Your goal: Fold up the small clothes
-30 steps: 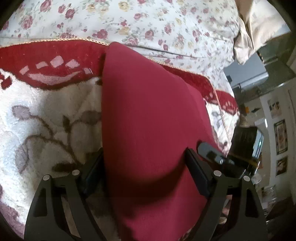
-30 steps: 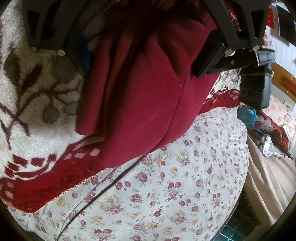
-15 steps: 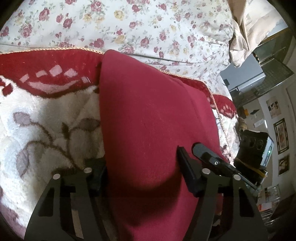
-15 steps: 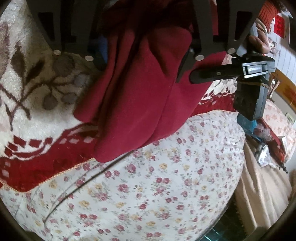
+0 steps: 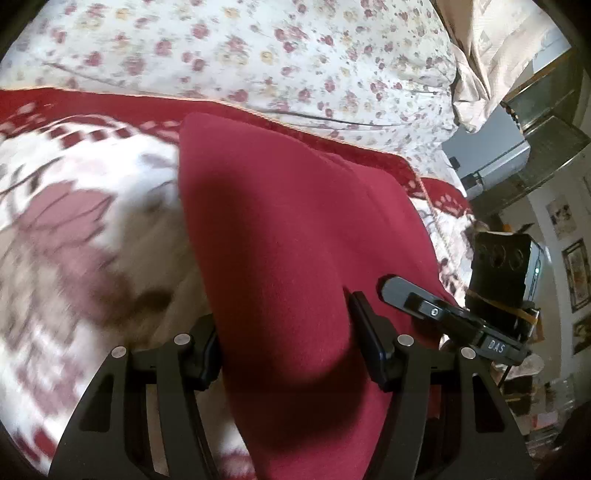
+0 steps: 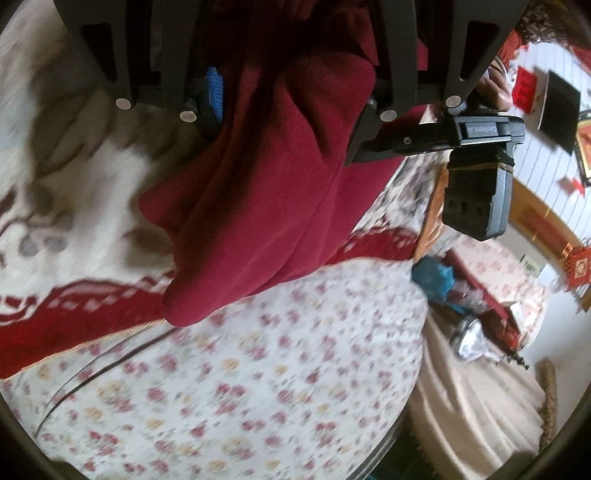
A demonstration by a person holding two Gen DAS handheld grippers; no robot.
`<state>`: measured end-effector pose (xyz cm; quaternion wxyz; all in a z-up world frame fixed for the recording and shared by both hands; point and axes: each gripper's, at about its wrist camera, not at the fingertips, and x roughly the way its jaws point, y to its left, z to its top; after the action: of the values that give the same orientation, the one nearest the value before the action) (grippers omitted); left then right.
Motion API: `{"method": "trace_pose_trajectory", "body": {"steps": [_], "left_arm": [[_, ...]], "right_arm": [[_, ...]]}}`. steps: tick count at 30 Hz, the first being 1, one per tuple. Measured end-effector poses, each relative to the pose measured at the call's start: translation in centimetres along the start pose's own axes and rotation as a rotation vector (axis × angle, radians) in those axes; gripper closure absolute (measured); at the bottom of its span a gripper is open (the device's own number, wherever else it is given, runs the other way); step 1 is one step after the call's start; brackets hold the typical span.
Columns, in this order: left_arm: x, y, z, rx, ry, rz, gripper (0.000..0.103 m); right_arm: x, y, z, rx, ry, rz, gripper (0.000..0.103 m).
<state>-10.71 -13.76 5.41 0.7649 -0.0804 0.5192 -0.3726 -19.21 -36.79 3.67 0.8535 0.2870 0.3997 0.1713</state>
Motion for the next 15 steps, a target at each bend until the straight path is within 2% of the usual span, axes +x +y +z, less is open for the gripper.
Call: {"method": "trace_pose_trajectory", "body": {"steps": [5, 10, 15], "left_arm": [[-0.6, 0.9, -2.0, -0.017, -0.005, 0.026, 0.042], [0.3, 2.0, -2.4, -0.067, 0.000, 0.025, 0.040], [-0.8, 1.6, -2.6, -0.046, -0.023, 0.098, 0.036]], "right_arm": [[1.4, 1.1, -1.5, 0.008, 0.025, -0.004, 0.052], [1.6, -0.5, -1.8, 0.072, 0.054, -0.083, 0.045], [-1.4, 1.9, -1.1, -0.003, -0.005, -0.180, 0.043]]}}
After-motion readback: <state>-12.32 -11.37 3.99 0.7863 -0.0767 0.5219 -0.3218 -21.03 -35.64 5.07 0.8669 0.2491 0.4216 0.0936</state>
